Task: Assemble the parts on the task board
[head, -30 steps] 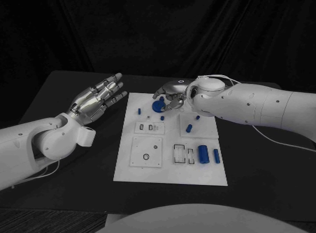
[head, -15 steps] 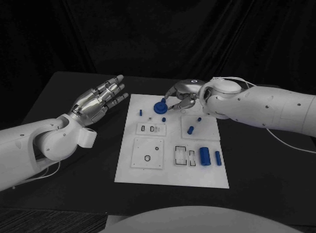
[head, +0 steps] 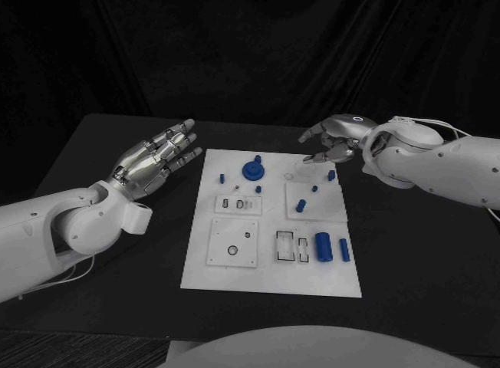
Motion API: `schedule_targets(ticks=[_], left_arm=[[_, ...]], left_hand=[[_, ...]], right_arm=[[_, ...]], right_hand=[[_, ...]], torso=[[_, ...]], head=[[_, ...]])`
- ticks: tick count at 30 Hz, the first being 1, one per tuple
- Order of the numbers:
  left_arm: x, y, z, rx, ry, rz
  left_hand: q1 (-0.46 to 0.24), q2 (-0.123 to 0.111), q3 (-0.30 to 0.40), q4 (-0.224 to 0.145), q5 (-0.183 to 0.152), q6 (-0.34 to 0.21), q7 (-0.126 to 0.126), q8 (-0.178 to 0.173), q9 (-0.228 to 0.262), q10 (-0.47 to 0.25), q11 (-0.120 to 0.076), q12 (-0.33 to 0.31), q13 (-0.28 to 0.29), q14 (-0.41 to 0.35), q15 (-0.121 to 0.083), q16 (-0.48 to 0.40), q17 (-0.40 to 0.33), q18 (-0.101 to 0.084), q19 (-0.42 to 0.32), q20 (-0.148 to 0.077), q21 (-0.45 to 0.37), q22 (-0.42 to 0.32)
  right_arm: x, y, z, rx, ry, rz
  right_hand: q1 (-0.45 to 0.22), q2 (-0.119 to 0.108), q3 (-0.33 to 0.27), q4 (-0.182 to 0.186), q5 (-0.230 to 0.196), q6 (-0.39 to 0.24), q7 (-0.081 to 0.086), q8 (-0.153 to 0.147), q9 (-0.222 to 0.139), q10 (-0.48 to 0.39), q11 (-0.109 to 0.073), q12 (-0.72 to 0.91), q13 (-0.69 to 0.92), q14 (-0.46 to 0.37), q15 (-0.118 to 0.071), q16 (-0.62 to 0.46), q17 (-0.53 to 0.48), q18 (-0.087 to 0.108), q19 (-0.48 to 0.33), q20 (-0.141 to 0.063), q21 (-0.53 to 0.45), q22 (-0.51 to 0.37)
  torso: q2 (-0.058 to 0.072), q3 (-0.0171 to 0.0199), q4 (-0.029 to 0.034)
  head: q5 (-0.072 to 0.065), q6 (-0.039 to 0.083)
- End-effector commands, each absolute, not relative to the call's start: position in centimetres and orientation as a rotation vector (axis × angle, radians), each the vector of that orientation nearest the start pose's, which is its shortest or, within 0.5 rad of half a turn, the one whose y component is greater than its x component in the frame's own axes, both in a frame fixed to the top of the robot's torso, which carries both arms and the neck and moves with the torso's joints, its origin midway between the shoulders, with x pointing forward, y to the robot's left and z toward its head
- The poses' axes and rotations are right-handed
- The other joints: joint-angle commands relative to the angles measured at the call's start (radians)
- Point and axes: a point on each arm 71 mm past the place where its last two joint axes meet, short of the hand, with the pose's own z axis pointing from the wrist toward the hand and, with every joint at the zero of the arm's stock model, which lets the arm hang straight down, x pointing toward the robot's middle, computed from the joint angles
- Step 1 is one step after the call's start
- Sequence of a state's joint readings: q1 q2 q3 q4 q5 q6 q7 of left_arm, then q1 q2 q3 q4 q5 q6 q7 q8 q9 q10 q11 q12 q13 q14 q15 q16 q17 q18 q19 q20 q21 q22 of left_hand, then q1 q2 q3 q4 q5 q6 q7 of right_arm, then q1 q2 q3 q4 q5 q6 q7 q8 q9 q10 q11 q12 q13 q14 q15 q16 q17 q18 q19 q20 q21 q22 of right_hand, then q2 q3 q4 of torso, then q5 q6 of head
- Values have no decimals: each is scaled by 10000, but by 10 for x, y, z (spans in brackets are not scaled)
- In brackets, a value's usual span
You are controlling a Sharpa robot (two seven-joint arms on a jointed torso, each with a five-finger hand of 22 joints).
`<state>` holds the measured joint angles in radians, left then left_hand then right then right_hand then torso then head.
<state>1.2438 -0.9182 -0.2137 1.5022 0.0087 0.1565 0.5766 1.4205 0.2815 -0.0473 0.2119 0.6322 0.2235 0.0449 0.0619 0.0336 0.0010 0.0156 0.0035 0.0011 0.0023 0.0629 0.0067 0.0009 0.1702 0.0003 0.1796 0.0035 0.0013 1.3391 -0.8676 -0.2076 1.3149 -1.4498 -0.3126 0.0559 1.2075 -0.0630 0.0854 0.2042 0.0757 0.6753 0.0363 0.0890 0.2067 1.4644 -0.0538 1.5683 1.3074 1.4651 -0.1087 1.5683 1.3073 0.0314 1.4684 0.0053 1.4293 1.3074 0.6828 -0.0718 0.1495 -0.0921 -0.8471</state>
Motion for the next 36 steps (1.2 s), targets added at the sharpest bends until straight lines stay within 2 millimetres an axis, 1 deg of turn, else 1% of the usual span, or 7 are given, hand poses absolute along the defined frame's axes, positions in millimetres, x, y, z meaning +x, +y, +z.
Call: schedule_targets(ticks=[1,4,7,11,22,24,36], left_arm=[[462,233,-204,-9791,15246,-19582],[462,234,-204,-9801,15247,-19582],[462,234,-205,-9814,15262,-19577],[462,234,-206,-9830,15268,-19566],[462,234,-207,-9859,15293,-19570],[462,235,-207,-9865,15294,-19564],[462,235,-208,-9882,15317,-19562]], left_hand=[[-3,54,74,-4,43,31,0,65,8,-10,60,-35,-11,-23,59,-67,-9,101,-3,52,-35,-13],[-3,54,74,-4,43,31,0,65,8,-10,60,-35,-11,-23,59,-67,-9,101,-3,52,-35,-13],[-3,54,74,-4,43,31,0,65,8,-10,60,-35,-11,-23,59,-67,-9,101,-3,52,-35,-13],[-3,54,74,-4,43,31,0,65,8,-10,60,-35,-11,-23,59,-67,-9,101,-3,52,-35,-13],[2,54,93,-14,44,20,-2,62,6,-10,62,-35,-11,-23,62,-67,-9,101,-3,55,-35,-13],[2,54,93,-14,44,20,-2,62,6,-10,62,-35,-11,-23,62,-67,-9,101,-3,55,-35,-13],[9,54,118,-25,45,12,-4,59,4,-10,63,-35,-11,-23,66,-67,-9,100,-3,59,-35,-13]], right_arm=[[514,-289,-187,-2168,16367,4709],[509,-302,-195,-1923,16413,4610],[505,-310,-201,-1716,16385,4580],[501,-319,-207,-1517,16429,4550],[498,-332,-216,-1182,16789,4195],[498,-334,-217,-1147,16839,4136],[495,-338,-227,-1027,17129,3968]], right_hand=[[-21,-129,4,75,-36,129,-6,54,-14,1064,52,25,2634,1057,66,25,2635,39,319,73,68,2073],[50,-184,13,138,-9,184,-10,81,-20,1064,46,25,2634,1057,59,25,2635,33,335,67,91,2087],[162,-239,37,213,86,225,-3,98,-36,1064,46,25,2634,1057,55,25,2635,31,345,62,101,2098],[413,-315,91,377,523,331,1,142,-67,1064,45,25,2634,1057,52,25,2635,21,371,56,132,2126],[717,-374,136,486,946,480,118,225,-32,1064,130,25,2634,1057,109,25,2635,24,366,91,102,2134],[914,-372,170,459,1272,521,150,253,-4,1064,163,25,2634,1057,141,25,2635,27,361,123,84,2137],[1097,-455,135,462,1410,755,264,425,179,1064,244,25,2634,1057,196,25,2635,36,343,168,33,2135]], torso=[[-18,3,-15],[-27,-3,-30],[-30,13,-60],[-51,28,-85],[-40,12,-50],[-40,5,-52],[-54,-3,-34]], head=[[36,-24],[67,-62],[73,-72],[93,-108],[39,-120],[46,-127],[36,-136]])
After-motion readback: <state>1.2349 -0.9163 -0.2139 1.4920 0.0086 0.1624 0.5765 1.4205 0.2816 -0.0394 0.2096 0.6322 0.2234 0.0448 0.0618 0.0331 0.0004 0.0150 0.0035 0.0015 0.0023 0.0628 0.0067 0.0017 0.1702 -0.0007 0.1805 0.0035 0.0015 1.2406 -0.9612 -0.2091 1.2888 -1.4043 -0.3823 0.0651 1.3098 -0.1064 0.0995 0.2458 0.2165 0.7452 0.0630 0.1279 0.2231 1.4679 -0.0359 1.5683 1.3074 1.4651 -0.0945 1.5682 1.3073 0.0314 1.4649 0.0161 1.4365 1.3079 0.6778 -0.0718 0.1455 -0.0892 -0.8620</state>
